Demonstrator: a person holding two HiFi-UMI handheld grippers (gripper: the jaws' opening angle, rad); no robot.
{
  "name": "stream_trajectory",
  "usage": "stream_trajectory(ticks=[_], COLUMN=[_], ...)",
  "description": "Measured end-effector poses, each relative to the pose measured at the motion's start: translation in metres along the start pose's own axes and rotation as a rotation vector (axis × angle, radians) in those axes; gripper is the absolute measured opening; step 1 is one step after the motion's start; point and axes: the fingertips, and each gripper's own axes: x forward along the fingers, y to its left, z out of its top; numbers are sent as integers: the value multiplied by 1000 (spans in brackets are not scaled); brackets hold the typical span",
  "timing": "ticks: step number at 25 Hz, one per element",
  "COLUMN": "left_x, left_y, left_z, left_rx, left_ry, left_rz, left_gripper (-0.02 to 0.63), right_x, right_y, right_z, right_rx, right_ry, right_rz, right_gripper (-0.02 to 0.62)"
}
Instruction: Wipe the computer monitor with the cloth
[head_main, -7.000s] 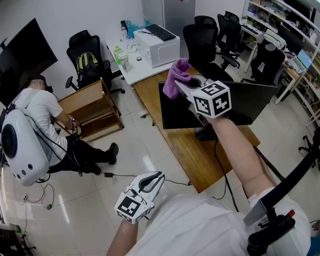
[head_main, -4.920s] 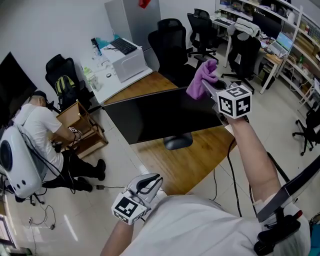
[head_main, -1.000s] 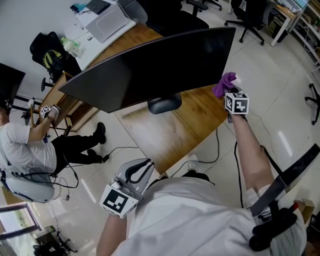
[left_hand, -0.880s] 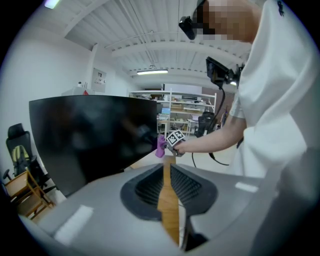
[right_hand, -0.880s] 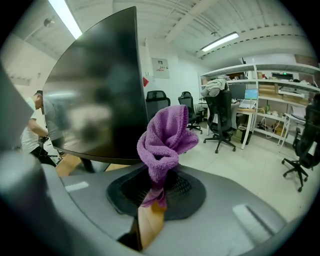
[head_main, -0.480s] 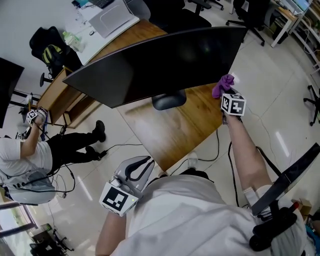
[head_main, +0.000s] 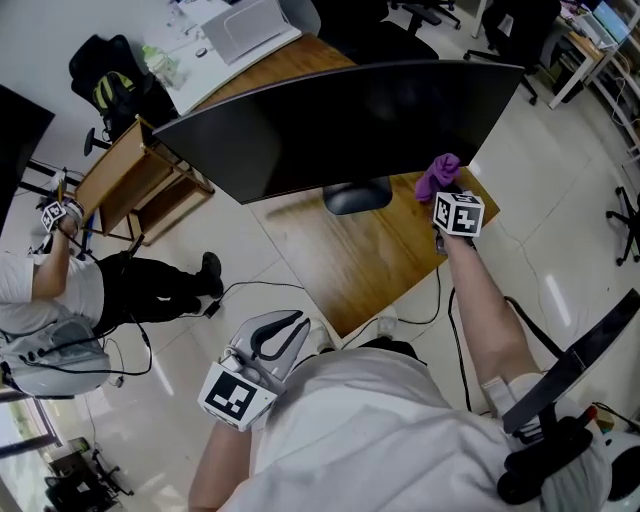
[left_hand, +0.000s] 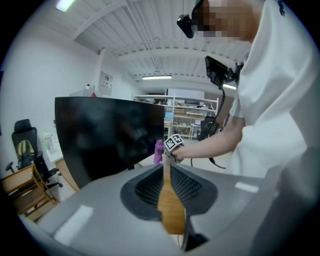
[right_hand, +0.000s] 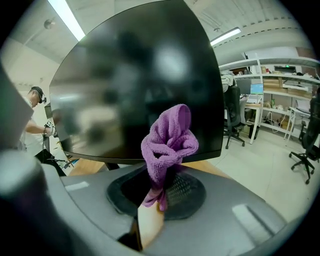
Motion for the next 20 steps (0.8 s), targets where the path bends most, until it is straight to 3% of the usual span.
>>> stream_trajectory(ticks=[20], left_x=[-75], left_y=[45], left_z=[-34], left_rx=[-47], left_ry=[-37], left_rz=[55], left_gripper=[64], right_x=[23], right_y=[107], right_z=[-9], right_rx=[-71], right_ry=[23], right_rz=[31], right_gripper=[52])
